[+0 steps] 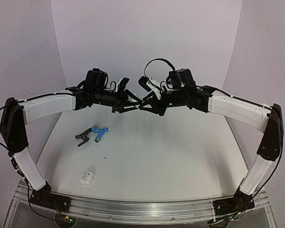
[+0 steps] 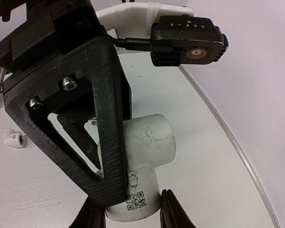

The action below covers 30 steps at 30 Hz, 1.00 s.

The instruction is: Install the water faucets

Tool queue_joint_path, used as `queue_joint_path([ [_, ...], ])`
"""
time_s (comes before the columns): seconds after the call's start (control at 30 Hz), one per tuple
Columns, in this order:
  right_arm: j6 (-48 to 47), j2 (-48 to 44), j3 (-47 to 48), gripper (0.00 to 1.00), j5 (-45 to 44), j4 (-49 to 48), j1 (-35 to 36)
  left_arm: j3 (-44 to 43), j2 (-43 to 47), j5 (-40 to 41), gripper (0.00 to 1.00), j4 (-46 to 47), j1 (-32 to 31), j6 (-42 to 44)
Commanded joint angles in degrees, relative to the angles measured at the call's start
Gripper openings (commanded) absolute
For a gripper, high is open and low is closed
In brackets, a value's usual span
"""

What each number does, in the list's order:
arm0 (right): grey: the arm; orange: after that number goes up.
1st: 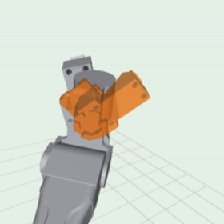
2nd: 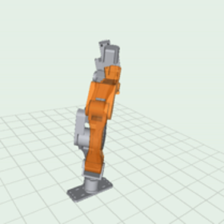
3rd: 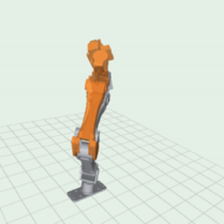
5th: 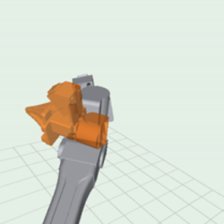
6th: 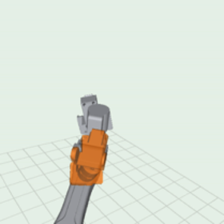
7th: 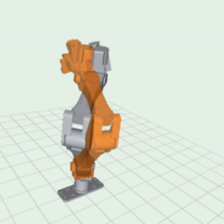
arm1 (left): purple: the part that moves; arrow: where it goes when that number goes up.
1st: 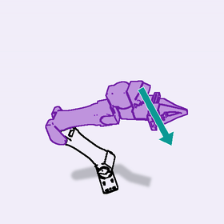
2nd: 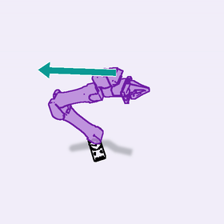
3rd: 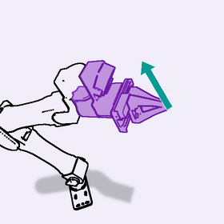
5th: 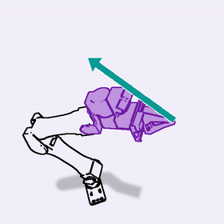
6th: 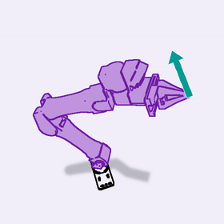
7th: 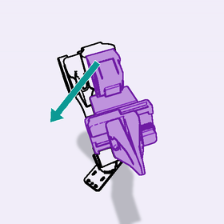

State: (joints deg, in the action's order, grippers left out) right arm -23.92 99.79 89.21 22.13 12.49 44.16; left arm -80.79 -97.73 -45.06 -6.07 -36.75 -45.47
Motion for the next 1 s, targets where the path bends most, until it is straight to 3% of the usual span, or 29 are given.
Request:
queue_joint_path([
  [0.0, 1.42, -3.25, -1.45, 0.32, -0.4, -2.74, 0.15, -3.67, -0.51, -0.55, 0.18, 1.45, -0.34, 1.11],
  [0.03, 1.84, -3.91, -2.2, 0.55, -1.21, -2.74, 0.09, -4.73, -0.82, 0.63, 0.16, -1.15, -0.32, 2.91],
  [0.1, 2.45, -5.5, -4.05, 0.83, -2.15, -2.74, -0.38, -7.94, -1.36, 4.74, 0.13, -7.58, -0.34, 7.11],
  [0.2, 3.58, -8.28, -6.76, 0.96, -0.95, -2.38, -2.42, -13.86, -3.34, 13.84, 0.12, -19.23, -0.34, 13.75],
  [0.43, 8.19, -15.16, -12.18, 0.98, 3.52, 2.99, -11.75, -31.27, -15.11, 30.31, 0.08, -42.75, -0.53, 25.55],
  [0.57, 13.32, -18.95, -14.84, 0.98, 4.5, 2.9, -16.34, -38.72, -22.9, 36.23, 0.06, -49.76, -1.04, 29.84],
  [0.73, 21.93, -20.66, -11.77, 0.98, 10.22, 2.98, -18.17, -43.36, -29.15, 35.53, 0.06, -50.76, -1.16, 32.89],
  [0.97, 34.38, -18.5, -3.07, 0.98, 14.99, 2.47, -18.29, -47.73, -39.57, 42.73, 0.06, -51.02, -3.92, 35.31],
])
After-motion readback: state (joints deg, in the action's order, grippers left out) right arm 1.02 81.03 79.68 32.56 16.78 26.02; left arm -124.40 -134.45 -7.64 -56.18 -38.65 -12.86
